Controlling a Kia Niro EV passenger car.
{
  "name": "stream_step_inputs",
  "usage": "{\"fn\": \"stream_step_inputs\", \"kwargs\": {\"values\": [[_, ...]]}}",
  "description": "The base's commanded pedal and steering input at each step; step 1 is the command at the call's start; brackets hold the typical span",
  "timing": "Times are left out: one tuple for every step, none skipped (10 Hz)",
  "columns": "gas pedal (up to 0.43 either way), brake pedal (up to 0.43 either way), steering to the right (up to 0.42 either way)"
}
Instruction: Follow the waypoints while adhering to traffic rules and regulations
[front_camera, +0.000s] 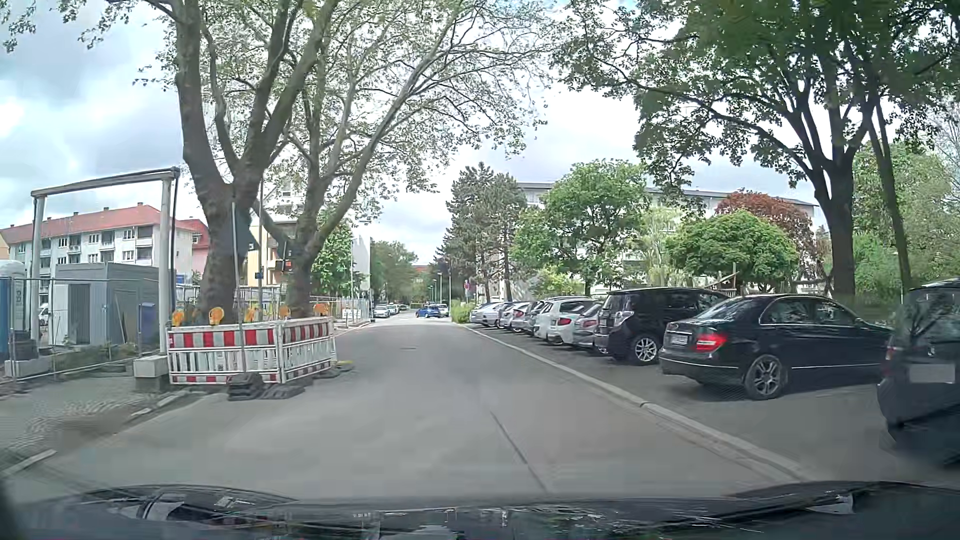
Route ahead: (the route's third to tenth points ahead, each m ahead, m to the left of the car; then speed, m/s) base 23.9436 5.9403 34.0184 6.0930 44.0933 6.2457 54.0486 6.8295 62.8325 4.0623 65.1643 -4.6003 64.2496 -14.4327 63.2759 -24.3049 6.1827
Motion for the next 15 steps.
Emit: {"fn": "stream_step_inputs", "kwargs": {"values": [[0.087,0.0,-0.058],[0.087,0.0,-0.058],[0.087,0.0,-0.059],[0.098,0.0,-0.058],[0.098,0.0,-0.058],[0.098,0.0,-0.058],[0.098,0.0,-0.058],[0.098,0.0,-0.057],[0.098,0.0,-0.055],[0.098,0.0,-0.047],[0.098,0.0,-0.039],[0.087,0.0,-0.032],[0.087,0.0,-0.023],[0.087,0.0,-0.009],[0.087,0.0,-0.003]]}}
